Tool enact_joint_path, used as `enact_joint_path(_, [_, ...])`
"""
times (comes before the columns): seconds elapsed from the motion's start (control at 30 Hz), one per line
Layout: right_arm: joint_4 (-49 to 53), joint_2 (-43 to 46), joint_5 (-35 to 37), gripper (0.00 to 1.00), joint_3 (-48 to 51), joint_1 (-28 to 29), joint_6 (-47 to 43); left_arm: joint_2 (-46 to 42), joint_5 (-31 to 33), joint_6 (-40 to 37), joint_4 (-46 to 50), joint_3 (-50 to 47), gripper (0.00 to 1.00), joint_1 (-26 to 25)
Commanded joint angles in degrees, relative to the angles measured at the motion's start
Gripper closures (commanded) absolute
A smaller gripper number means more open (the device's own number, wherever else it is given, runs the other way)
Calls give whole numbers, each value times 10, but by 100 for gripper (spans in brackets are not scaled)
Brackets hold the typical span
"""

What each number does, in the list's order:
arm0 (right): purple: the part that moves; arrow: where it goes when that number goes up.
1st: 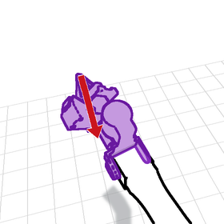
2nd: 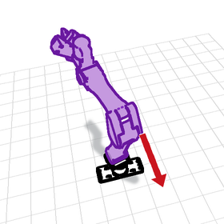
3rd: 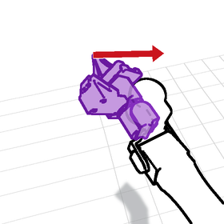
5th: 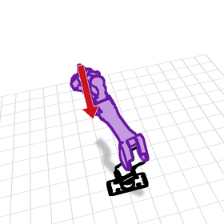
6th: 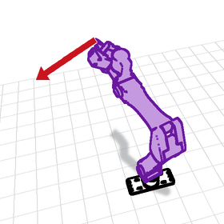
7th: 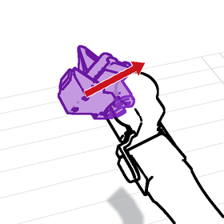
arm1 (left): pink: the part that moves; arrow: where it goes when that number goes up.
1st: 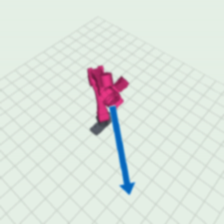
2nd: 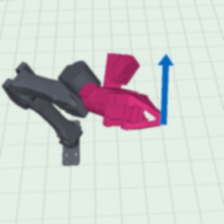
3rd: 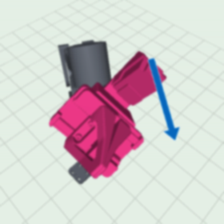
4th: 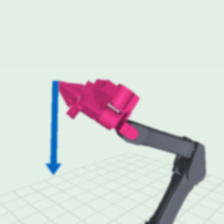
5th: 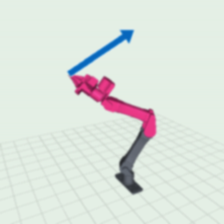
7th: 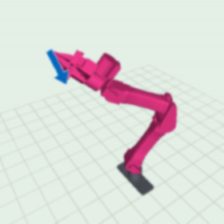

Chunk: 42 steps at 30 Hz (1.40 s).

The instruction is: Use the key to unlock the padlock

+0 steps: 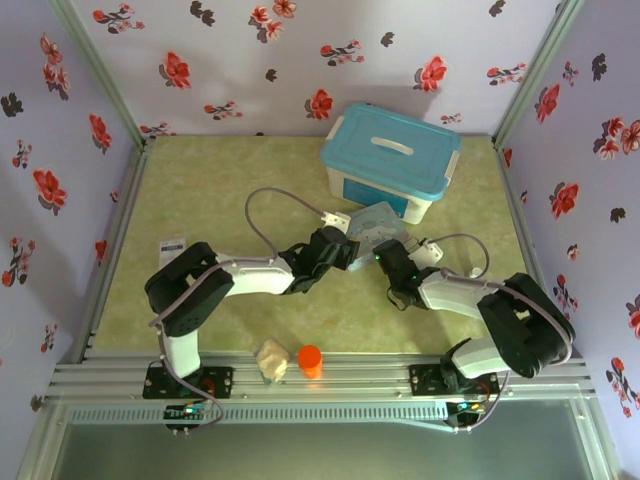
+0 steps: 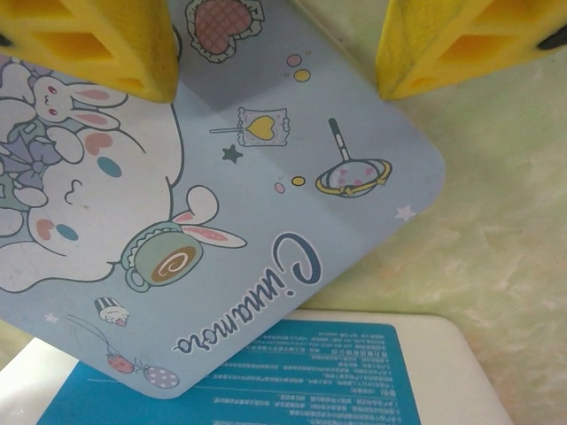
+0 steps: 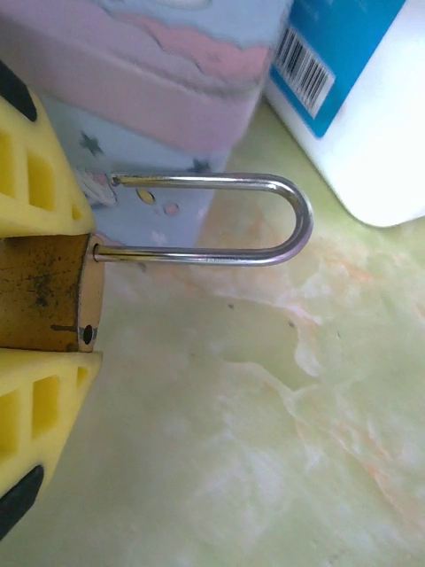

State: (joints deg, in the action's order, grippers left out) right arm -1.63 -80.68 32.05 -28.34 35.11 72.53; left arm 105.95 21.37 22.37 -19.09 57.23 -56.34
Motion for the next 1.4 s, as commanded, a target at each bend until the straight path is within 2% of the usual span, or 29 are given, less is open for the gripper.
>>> enact_joint_path(0.0, [83,-9,-87,87,-27,-15,-114,17,-8,26,185,-20,40,32])
enact_joint_path(0.13, [183,-19,-111,87,-61,-15,-185,16,-9,38,220,13,40,67])
enact_joint_path(0.33, [340,-41,-80,88,-131,-17,-262,-9,-16,35,231,38,37,99])
enact_joint_path(0.53, [399,-66,-100,85,-155,-43,-316,-59,-40,30,234,39,32,110])
enact_joint_path(0.77, [394,-51,-149,80,-129,-72,-348,-130,-79,44,226,12,29,131])
enact_joint_path(0.93, [433,-56,-101,75,-150,-72,-350,-195,-85,49,234,-14,28,142])
enact_joint_path(0.97, [434,-60,-104,73,-154,-73,-353,-210,-85,50,237,-21,27,147])
enact_joint_path(1.03, [437,-70,-103,58,-160,-73,-352,-239,-85,51,247,-31,26,157])
enact_joint_path(1.17, [436,-52,-108,52,-163,-72,-355,-298,-67,49,278,-52,24,191])
enact_joint_path(1.27, [436,-1,-97,40,-171,-70,-366,-347,-19,40,297,-78,22,222])
enact_joint_path(1.33, [426,36,-60,25,-183,-70,-387,-381,38,12,302,-101,21,238])
enact_joint_path(1.37, [414,52,-25,19,-187,-71,-406,-400,63,-17,287,-123,17,246])
